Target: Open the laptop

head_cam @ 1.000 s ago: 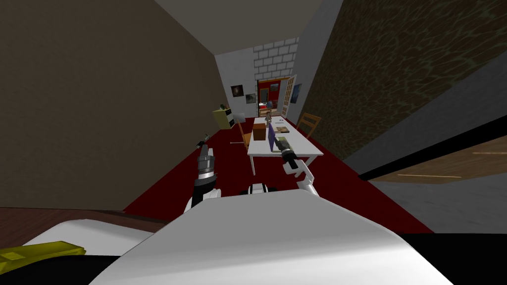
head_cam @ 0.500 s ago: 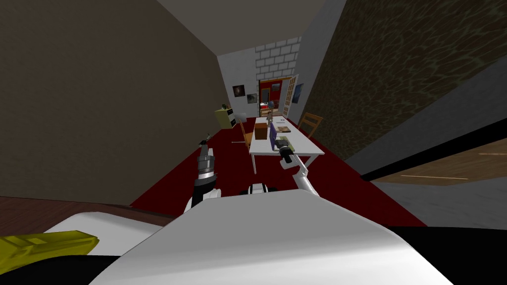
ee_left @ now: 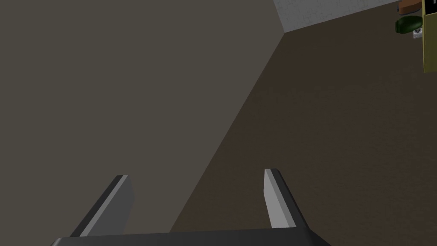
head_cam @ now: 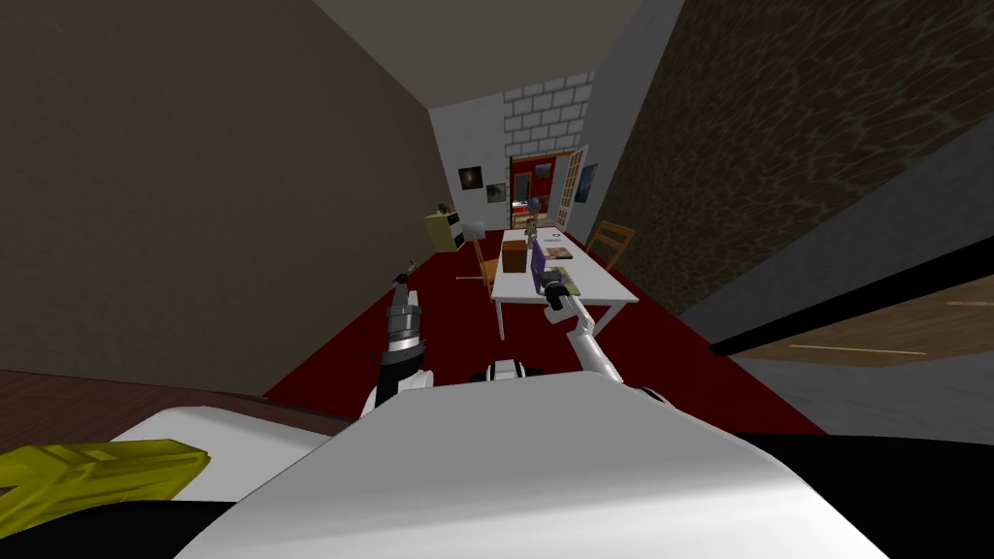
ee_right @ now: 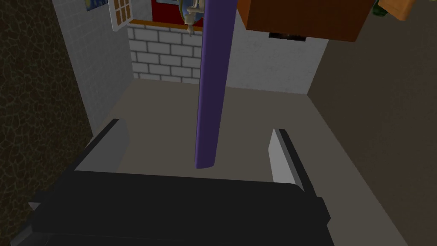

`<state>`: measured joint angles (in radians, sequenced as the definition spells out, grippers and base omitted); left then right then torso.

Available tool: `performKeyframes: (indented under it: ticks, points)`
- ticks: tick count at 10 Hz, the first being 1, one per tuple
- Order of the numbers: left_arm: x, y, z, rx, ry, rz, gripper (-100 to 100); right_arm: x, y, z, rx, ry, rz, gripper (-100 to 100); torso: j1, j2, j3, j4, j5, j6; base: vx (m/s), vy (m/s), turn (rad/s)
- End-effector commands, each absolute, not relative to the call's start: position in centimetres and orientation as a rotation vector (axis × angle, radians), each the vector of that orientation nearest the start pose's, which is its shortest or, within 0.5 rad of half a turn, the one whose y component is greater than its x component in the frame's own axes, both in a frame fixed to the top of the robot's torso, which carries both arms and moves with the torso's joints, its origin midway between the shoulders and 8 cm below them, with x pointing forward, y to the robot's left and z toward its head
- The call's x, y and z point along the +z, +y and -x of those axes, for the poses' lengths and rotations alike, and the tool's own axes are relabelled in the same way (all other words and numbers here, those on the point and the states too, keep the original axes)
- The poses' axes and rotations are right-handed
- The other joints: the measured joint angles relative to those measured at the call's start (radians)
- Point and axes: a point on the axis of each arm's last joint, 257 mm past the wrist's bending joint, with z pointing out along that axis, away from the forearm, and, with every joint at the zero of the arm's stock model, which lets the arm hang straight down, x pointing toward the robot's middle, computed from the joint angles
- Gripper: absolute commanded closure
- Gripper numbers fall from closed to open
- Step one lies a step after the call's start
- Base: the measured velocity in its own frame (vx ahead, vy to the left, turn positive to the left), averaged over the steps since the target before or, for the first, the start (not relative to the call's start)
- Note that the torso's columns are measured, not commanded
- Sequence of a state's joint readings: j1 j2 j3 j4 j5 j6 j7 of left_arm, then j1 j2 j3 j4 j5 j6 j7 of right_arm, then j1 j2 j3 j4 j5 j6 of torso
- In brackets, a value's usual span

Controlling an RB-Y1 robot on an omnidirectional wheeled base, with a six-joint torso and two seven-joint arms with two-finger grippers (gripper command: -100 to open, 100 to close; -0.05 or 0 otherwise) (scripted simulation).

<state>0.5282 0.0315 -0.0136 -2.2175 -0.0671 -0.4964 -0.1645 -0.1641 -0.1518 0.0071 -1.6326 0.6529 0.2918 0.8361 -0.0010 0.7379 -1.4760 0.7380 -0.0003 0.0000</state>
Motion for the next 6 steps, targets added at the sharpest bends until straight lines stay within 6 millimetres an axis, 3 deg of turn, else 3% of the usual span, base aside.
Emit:
performKeyframes:
  ticks: [1, 6]
  points:
    - [-1.5, 27.0, -35.5, -1.094, 0.782, 0.594, 0, -16.2, -28.7, -60.3, -0.308, 1.607, 0.008, -100, 0.001, 0.001, 0.000, 0.000, 0.000, 0.000, -0.043, 0.027, 0.038]
    - [-1.5, 27.0, -35.5, -1.094, 0.782, 0.594, 0, -16.2, -29.6, -62.2, -0.491, 1.650, 0.095, -100, 0.001, 0.000, 0.000, 0.000, 0.000, 0.000, -0.034, 0.028, 0.021]
